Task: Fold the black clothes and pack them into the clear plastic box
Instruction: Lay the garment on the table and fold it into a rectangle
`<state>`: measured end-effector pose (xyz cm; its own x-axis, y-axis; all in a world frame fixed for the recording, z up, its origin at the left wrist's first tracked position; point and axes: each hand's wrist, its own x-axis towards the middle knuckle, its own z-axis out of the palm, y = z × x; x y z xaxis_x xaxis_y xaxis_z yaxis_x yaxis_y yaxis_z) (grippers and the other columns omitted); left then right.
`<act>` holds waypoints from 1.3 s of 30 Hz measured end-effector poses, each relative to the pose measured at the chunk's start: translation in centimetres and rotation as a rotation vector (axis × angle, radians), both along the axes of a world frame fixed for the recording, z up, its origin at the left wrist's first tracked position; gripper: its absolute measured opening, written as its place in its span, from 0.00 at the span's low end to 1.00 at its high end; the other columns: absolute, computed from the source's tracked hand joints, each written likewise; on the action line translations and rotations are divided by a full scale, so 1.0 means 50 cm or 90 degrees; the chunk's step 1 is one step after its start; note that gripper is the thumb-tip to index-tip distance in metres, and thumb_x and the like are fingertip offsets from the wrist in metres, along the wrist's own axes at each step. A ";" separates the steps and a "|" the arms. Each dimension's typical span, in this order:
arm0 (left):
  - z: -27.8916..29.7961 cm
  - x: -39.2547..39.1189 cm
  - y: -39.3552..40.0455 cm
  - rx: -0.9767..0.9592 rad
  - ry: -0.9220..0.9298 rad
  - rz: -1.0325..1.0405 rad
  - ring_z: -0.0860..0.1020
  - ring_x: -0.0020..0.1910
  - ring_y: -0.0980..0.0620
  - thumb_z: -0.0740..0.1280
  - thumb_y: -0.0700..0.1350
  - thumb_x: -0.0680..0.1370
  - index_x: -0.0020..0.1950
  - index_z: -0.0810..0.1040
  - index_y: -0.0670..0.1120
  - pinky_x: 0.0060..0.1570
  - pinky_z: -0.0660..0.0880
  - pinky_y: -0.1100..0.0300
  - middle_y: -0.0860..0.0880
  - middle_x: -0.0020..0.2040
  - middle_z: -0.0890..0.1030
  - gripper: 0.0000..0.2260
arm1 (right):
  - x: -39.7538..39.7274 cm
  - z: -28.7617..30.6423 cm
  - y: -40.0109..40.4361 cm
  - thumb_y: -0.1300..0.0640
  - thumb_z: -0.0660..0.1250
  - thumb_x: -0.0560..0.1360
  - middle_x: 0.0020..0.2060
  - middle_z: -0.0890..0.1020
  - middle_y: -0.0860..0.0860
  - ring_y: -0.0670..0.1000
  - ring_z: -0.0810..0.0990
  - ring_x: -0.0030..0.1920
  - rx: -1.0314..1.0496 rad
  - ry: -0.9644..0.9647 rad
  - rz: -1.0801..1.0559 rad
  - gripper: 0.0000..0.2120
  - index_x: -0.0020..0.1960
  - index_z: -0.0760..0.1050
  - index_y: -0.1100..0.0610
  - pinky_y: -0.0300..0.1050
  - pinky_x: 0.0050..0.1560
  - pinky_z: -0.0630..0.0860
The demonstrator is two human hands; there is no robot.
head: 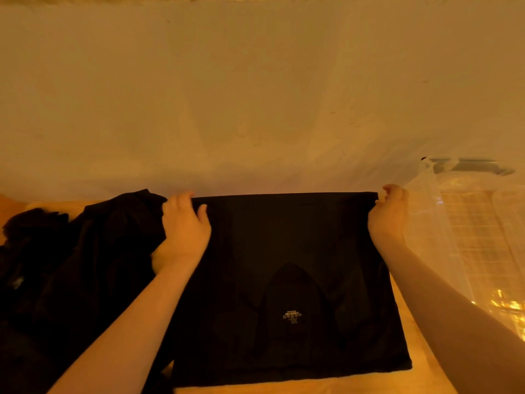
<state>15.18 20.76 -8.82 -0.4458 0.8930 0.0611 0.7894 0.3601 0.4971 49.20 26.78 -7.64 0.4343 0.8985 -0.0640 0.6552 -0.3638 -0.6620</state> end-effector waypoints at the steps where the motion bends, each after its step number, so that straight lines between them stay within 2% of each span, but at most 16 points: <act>1: 0.000 0.019 -0.010 -0.006 0.062 -0.072 0.69 0.63 0.40 0.64 0.43 0.78 0.63 0.72 0.38 0.62 0.65 0.48 0.39 0.62 0.73 0.16 | -0.001 -0.003 -0.006 0.71 0.57 0.75 0.63 0.69 0.58 0.55 0.73 0.59 0.018 -0.074 0.065 0.20 0.66 0.65 0.63 0.44 0.58 0.70; 4: -0.012 0.070 -0.022 -0.053 0.109 -0.281 0.62 0.72 0.43 0.61 0.47 0.79 0.71 0.66 0.41 0.69 0.59 0.49 0.43 0.72 0.66 0.21 | -0.017 -0.020 -0.016 0.64 0.61 0.77 0.68 0.69 0.62 0.62 0.68 0.67 0.050 -0.327 0.309 0.21 0.70 0.64 0.66 0.53 0.67 0.63; 6: -0.034 0.073 -0.019 -0.134 0.143 -0.333 0.51 0.76 0.46 0.55 0.52 0.81 0.75 0.56 0.44 0.73 0.50 0.50 0.45 0.77 0.55 0.25 | -0.022 -0.036 -0.014 0.55 0.56 0.81 0.73 0.59 0.59 0.57 0.57 0.74 -0.050 -0.361 0.415 0.25 0.74 0.56 0.63 0.53 0.72 0.52; 8: -0.056 0.051 -0.020 -0.200 0.188 -0.327 0.44 0.76 0.47 0.48 0.56 0.81 0.77 0.48 0.46 0.73 0.44 0.51 0.47 0.77 0.48 0.27 | -0.006 -0.054 -0.008 0.49 0.48 0.82 0.76 0.50 0.55 0.53 0.46 0.76 -0.180 -0.377 0.402 0.28 0.76 0.46 0.60 0.49 0.73 0.43; 11: -0.074 0.024 -0.029 -0.203 0.208 -0.324 0.43 0.76 0.47 0.37 0.61 0.76 0.76 0.47 0.47 0.71 0.41 0.52 0.47 0.77 0.48 0.32 | 0.020 -0.058 -0.008 0.46 0.44 0.81 0.76 0.47 0.54 0.52 0.43 0.76 -0.236 -0.414 0.369 0.29 0.76 0.42 0.59 0.48 0.73 0.41; 13: -0.073 0.022 -0.031 -0.229 0.215 -0.336 0.42 0.76 0.47 0.37 0.61 0.76 0.76 0.45 0.46 0.72 0.40 0.51 0.46 0.77 0.46 0.32 | 0.023 -0.052 -0.013 0.45 0.43 0.81 0.76 0.45 0.55 0.52 0.43 0.76 -0.259 -0.430 0.380 0.30 0.76 0.40 0.60 0.49 0.73 0.41; 15: -0.061 0.031 -0.034 -0.243 0.217 -0.329 0.41 0.76 0.46 0.44 0.59 0.80 0.76 0.44 0.45 0.72 0.40 0.50 0.45 0.77 0.45 0.29 | 0.014 -0.040 -0.018 0.43 0.43 0.80 0.76 0.45 0.57 0.55 0.42 0.76 -0.265 -0.436 0.359 0.32 0.76 0.40 0.61 0.50 0.73 0.41; 18: -0.026 0.057 -0.074 -0.199 0.199 -0.318 0.44 0.76 0.44 0.50 0.56 0.81 0.76 0.48 0.43 0.72 0.42 0.48 0.42 0.77 0.47 0.28 | -0.018 -0.008 -0.061 0.45 0.47 0.81 0.75 0.48 0.59 0.57 0.46 0.76 -0.175 -0.441 0.360 0.31 0.75 0.44 0.62 0.52 0.74 0.45; 21: 0.002 0.107 -0.178 -0.166 0.186 -0.381 0.49 0.75 0.44 0.53 0.55 0.80 0.75 0.55 0.42 0.72 0.47 0.48 0.43 0.76 0.53 0.28 | -0.058 0.012 -0.173 0.47 0.53 0.79 0.75 0.47 0.53 0.52 0.43 0.75 -0.127 -0.339 0.474 0.30 0.75 0.46 0.58 0.49 0.74 0.44; 24: -0.003 0.156 -0.308 -0.180 0.216 -0.446 0.60 0.73 0.45 0.51 0.56 0.77 0.73 0.62 0.43 0.71 0.55 0.48 0.43 0.73 0.64 0.28 | -0.061 -0.003 -0.309 0.40 0.43 0.78 0.73 0.44 0.49 0.49 0.41 0.74 -0.160 -0.324 0.560 0.30 0.74 0.43 0.55 0.48 0.72 0.42; 26: -0.024 0.174 -0.382 -0.232 0.227 -0.444 0.60 0.72 0.45 0.50 0.58 0.76 0.72 0.61 0.43 0.73 0.51 0.49 0.44 0.72 0.66 0.29 | -0.038 -0.027 -0.382 0.37 0.34 0.77 0.74 0.50 0.51 0.52 0.48 0.74 -0.178 -0.335 0.559 0.32 0.73 0.46 0.55 0.50 0.72 0.50; 28: -0.041 0.185 -0.440 -0.286 0.225 -0.421 0.58 0.72 0.46 0.51 0.59 0.75 0.72 0.60 0.43 0.71 0.45 0.51 0.43 0.71 0.67 0.30 | -0.010 -0.049 -0.433 0.39 0.34 0.78 0.73 0.61 0.54 0.53 0.56 0.73 -0.203 -0.359 0.562 0.31 0.73 0.52 0.57 0.51 0.71 0.57; 32: -0.049 0.196 -0.511 -0.296 0.210 -0.401 0.44 0.76 0.47 0.52 0.59 0.74 0.72 0.58 0.42 0.70 0.45 0.51 0.44 0.72 0.61 0.32 | 0.042 -0.063 -0.501 0.38 0.36 0.79 0.72 0.61 0.52 0.49 0.42 0.76 -0.210 -0.389 0.612 0.31 0.74 0.52 0.56 0.48 0.71 0.45; 34: -0.045 0.192 -0.532 -0.300 0.204 -0.392 0.40 0.76 0.50 0.51 0.60 0.76 0.72 0.58 0.42 0.70 0.45 0.51 0.45 0.72 0.61 0.31 | 0.066 -0.061 -0.523 0.37 0.37 0.78 0.72 0.61 0.51 0.48 0.40 0.75 -0.197 -0.410 0.652 0.32 0.76 0.48 0.54 0.48 0.71 0.45; 37: -0.039 0.185 -0.553 -0.356 0.189 -0.384 0.44 0.76 0.47 0.39 0.60 0.80 0.73 0.58 0.43 0.70 0.43 0.51 0.44 0.73 0.63 0.30 | 0.096 -0.062 -0.546 0.36 0.37 0.78 0.72 0.62 0.51 0.49 0.42 0.75 -0.196 -0.419 0.704 0.33 0.76 0.41 0.53 0.48 0.71 0.46; 39: -0.037 0.191 -0.571 -0.378 0.193 -0.404 0.53 0.74 0.46 0.38 0.62 0.79 0.72 0.59 0.43 0.70 0.44 0.50 0.43 0.72 0.66 0.31 | 0.112 -0.064 -0.557 0.35 0.38 0.77 0.73 0.61 0.51 0.50 0.43 0.75 -0.214 -0.422 0.720 0.34 0.76 0.41 0.54 0.48 0.71 0.46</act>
